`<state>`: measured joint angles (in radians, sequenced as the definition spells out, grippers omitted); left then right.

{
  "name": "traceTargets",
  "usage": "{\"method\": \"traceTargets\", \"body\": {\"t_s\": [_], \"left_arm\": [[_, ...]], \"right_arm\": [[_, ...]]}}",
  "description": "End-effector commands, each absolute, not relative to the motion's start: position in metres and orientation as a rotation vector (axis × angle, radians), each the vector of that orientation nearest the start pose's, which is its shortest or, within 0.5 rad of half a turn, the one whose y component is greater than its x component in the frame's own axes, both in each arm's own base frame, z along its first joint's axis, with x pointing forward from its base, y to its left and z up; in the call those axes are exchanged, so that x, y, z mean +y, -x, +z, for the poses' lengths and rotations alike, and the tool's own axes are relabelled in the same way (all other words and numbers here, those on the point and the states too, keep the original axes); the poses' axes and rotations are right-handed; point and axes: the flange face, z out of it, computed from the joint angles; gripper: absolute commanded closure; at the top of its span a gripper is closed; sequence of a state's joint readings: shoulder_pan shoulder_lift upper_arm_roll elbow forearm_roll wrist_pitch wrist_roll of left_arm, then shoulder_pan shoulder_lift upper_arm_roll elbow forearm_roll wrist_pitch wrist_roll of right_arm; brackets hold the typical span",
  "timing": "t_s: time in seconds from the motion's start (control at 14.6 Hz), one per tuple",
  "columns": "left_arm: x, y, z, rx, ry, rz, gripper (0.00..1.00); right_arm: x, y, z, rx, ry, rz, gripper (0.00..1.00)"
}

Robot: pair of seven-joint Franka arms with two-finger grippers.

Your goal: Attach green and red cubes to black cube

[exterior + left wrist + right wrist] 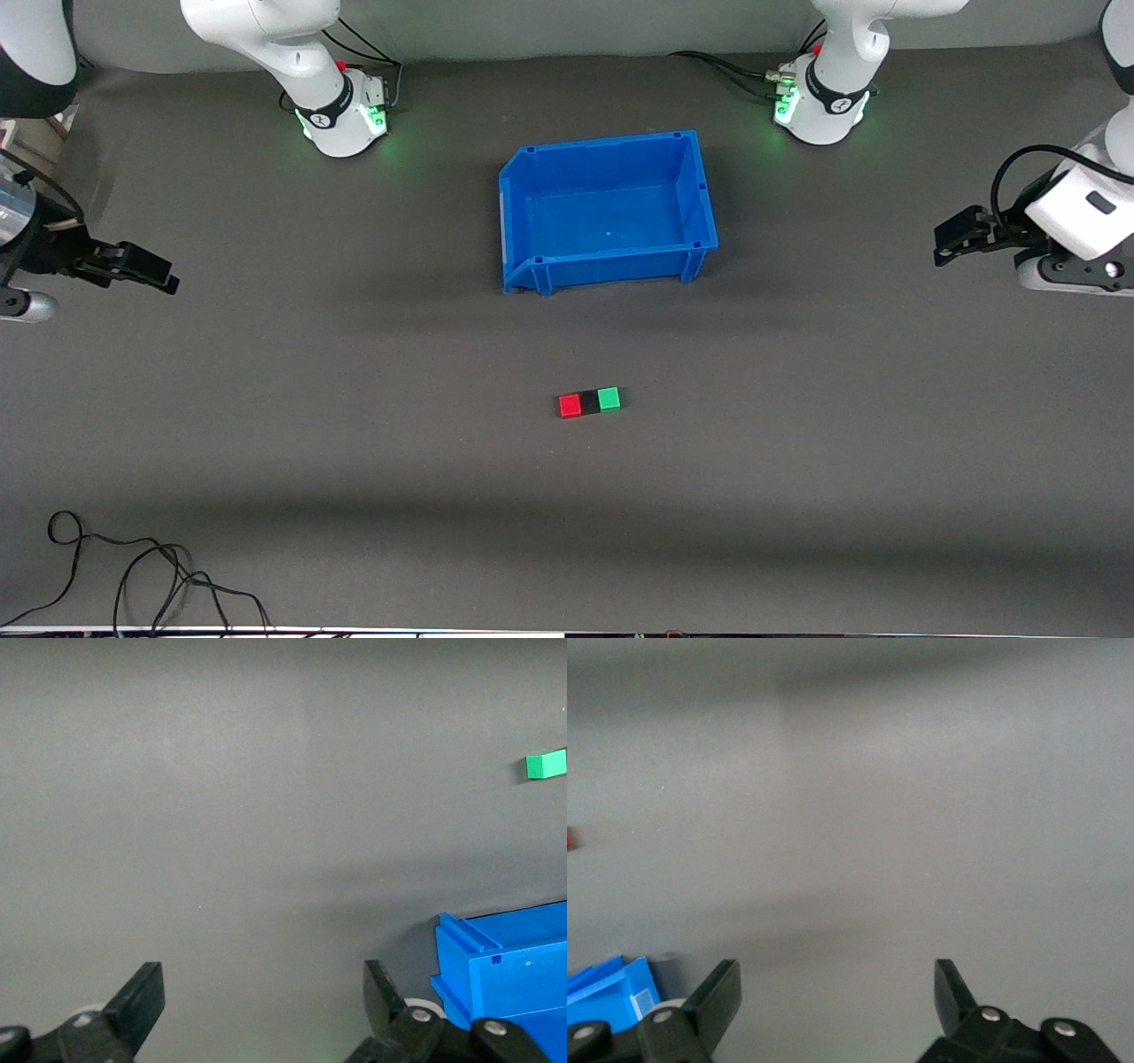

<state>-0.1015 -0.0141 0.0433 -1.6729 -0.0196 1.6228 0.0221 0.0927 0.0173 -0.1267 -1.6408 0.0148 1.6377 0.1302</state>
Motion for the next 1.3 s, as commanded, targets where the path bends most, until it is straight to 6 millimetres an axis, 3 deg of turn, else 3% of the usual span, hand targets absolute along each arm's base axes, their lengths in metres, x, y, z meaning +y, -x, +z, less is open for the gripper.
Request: {"method": "traceTargets", "body": {"t_s": [0.0, 0.34, 0.48, 0.82, 1.23], "left_arm": [[-0.030, -0.543, 0.592, 0.109, 3.142, 0.063, 0.00], [-0.030, -0.542, 0.601, 0.104, 3.139, 0.060, 0.00], [-0.028, -0.542, 0.602, 0.099, 3.135, 0.060, 0.00], [-0.025, -0.542, 0.609, 0.099, 3.115, 0.074, 0.00], [-0.025, -0.545, 0.615, 0.101, 3.115, 0.054, 0.00]], "right_arm": [[-0.016, -0.558, 0.595, 0.224, 3.135, -0.007, 0.03], [0.004, -0.557, 0.599, 0.205, 3.129, -0.016, 0.01], [0.000, -0.554, 0.605, 0.224, 3.126, -0.033, 0.01], [0.017, -0.553, 0.607, 0.248, 3.125, -0.037, 0.01], [0.019, -0.559, 0.603, 0.224, 3.128, -0.011, 0.01]]}}
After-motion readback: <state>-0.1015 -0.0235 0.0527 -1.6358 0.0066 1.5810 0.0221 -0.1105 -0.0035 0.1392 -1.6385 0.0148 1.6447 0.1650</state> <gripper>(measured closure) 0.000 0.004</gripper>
